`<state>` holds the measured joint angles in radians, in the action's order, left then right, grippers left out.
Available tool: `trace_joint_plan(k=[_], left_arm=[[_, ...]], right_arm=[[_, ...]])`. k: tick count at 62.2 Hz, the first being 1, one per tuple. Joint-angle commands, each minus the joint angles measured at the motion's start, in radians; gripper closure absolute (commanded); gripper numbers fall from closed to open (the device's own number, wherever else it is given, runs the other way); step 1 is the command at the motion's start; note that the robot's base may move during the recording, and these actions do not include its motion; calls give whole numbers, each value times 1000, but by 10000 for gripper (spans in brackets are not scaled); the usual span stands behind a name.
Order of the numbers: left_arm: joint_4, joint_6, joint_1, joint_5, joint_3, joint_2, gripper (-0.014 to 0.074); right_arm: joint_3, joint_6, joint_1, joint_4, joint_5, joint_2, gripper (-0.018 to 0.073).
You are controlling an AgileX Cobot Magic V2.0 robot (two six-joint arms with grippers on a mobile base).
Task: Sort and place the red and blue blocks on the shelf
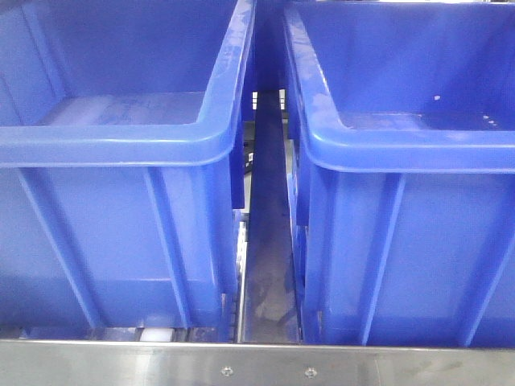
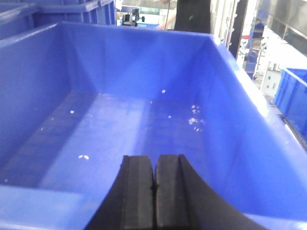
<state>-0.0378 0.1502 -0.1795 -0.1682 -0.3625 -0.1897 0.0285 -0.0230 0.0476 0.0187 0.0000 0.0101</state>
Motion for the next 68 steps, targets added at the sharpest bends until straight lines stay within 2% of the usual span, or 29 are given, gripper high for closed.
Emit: trace_joint_plan(k=[1,32,68], left_arm=[[-1,2,-1,75,-30,-8,472],[-1,2,-1,75,-30,-8,472],[-1,2,-1,75,-30,-8,472]], right_arm=[[-20,2,-6,-2,-104,20,510],[-20,2,-6,-56,-104,20,510],[-20,2,-6,-56,-104,19,510]])
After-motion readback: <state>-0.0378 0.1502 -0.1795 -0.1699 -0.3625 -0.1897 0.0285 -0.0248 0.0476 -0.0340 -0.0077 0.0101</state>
